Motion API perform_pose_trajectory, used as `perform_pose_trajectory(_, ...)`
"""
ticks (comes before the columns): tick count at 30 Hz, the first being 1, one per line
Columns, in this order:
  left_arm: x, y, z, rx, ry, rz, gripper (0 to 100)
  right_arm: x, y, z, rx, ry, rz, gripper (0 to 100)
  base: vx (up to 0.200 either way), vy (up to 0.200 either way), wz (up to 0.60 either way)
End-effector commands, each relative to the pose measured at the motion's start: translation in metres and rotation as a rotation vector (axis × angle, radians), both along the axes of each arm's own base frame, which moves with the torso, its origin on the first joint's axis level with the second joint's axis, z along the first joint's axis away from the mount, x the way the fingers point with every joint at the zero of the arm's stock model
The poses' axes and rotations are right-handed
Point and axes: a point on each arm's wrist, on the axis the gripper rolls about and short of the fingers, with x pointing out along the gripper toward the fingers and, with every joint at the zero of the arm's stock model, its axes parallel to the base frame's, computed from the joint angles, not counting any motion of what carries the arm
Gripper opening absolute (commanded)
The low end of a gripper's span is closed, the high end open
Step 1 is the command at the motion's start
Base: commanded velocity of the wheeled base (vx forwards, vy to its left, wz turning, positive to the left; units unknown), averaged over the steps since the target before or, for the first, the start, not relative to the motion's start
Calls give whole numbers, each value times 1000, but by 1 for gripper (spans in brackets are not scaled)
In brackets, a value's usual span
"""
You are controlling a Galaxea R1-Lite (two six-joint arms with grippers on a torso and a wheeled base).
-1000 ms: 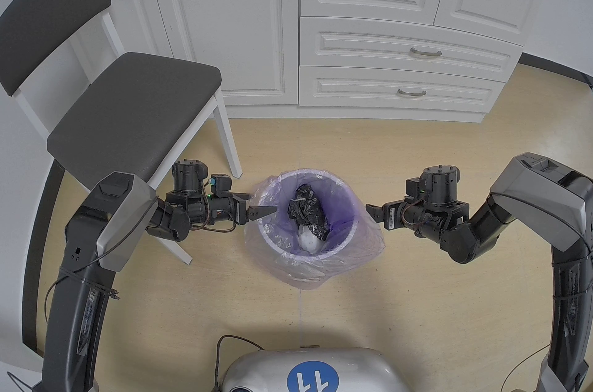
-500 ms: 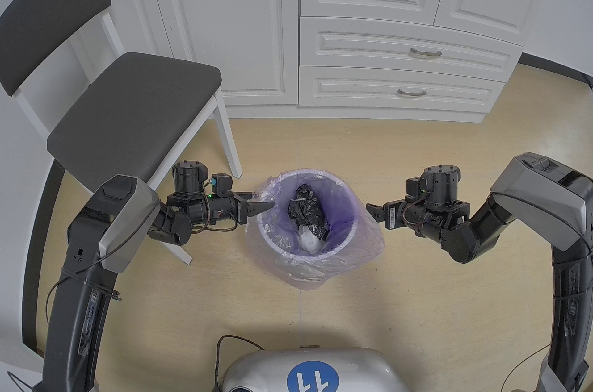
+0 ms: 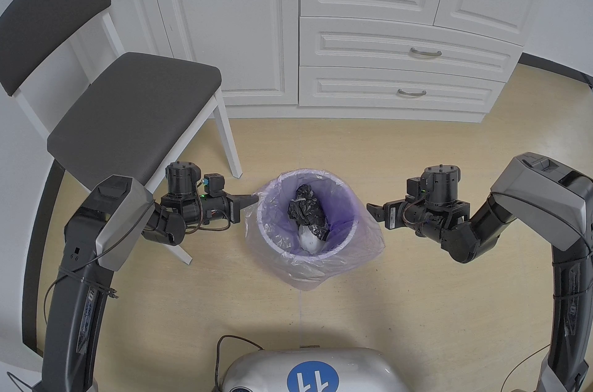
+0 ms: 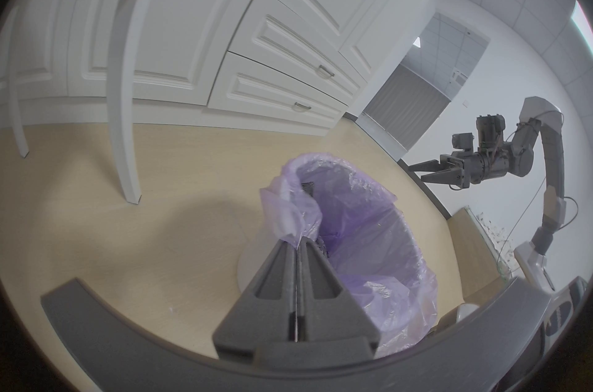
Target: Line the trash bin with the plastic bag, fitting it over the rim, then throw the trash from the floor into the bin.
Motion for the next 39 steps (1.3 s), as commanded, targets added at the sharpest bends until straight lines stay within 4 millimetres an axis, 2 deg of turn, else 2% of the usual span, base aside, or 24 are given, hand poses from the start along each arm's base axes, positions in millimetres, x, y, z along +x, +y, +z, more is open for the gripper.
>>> perform_pose_trajectory(1,3,9,-4,-21,31,28,0,0,1,-1,-1,2,2,100,0,0,0)
perform_pose_trajectory(6,6,9,-13,-30,57,36,0,0,1,-3,-2,5,2,100,0,0,0)
perform_pose_trajectory(7,10,8,-21,-24,78,45,0,0,1,-4,-3,8,2,100,0,0,0)
perform_pose_trajectory(13,14,5,-25,14,201,72,0,0,2,-6,-6,12,4,100,0,0,0)
perform_pose_trajectory(16,19,-4,-26,30,274,59,0,1,0,-6,-5,11,1,100,0,0,0)
perform_pose_trajectory(18,15,-5,-40,45,340,57,0,1,-1,-6,-4,11,-2,100,0,0,0)
perform_pose_trajectory(28,11,-4,-50,65,412,68,0,2,0,-18,-24,32,5,100,0,0,0)
perform_pose_trajectory(39,5,-2,-61,96,498,90,0,1,0,-19,-28,38,5,100,0,0,0)
